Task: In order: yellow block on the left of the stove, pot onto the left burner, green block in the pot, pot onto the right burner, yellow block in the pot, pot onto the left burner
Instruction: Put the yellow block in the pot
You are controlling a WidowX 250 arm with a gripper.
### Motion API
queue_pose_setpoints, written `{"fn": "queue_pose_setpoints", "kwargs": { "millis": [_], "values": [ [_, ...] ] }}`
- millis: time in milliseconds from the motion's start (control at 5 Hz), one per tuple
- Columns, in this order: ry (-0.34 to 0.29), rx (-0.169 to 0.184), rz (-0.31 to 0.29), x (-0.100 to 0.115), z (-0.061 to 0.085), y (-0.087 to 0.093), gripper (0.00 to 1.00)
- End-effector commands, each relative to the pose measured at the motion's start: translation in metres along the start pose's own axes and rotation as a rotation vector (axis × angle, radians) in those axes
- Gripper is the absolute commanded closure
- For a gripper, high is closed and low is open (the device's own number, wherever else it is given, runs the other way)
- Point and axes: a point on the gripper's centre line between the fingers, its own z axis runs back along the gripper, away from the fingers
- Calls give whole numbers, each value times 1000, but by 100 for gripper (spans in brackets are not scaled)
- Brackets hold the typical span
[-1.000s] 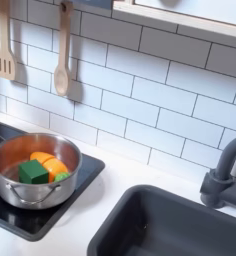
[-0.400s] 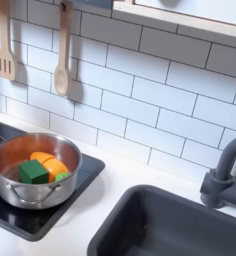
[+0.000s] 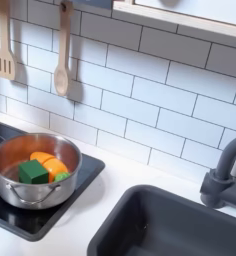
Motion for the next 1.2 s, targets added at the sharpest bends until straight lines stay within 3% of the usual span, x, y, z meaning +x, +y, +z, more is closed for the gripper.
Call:
{"fn": "queue_pose_setpoints", "kwargs": {
  "millis": [0, 600, 1000],
  "values": [
    [-5, -34, -27, -6, 16, -1, 100],
    [11, -87, -141, -52, 27, -34, 100],
    [29, -79, -166, -72, 21, -40, 100]
  ]
}}
